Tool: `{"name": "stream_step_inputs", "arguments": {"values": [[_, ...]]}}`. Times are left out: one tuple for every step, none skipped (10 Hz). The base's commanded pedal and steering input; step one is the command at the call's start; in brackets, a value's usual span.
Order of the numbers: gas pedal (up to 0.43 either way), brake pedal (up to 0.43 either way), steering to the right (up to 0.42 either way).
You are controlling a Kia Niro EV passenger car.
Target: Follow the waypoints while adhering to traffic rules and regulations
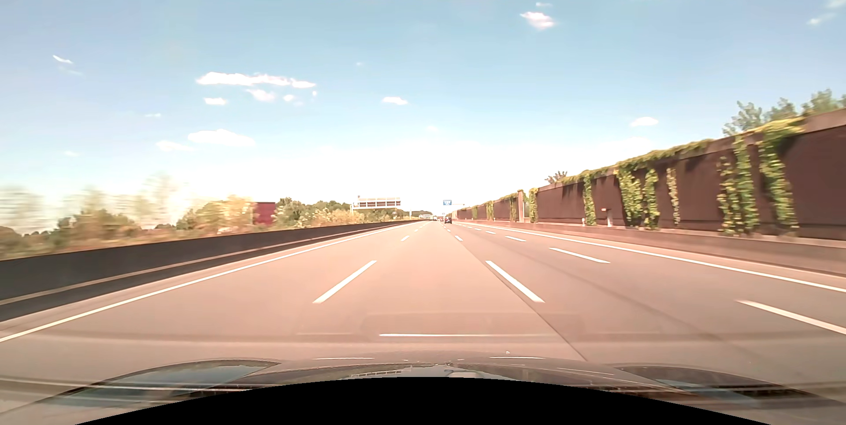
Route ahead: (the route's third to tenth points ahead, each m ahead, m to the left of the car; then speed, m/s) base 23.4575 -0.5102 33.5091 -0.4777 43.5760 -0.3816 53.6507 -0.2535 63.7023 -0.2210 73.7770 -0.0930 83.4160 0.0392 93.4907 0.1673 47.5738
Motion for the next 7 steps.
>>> {"name": "stream_step_inputs", "arguments": {"values": [[0.591, 0.000, -0.002], [0.591, 0.000, -0.002], [0.591, 0.000, -0.002], [0.591, 0.000, -0.003], [0.591, 0.000, -0.003], [0.591, 0.000, -0.003], [0.591, 0.000, -0.004]]}}
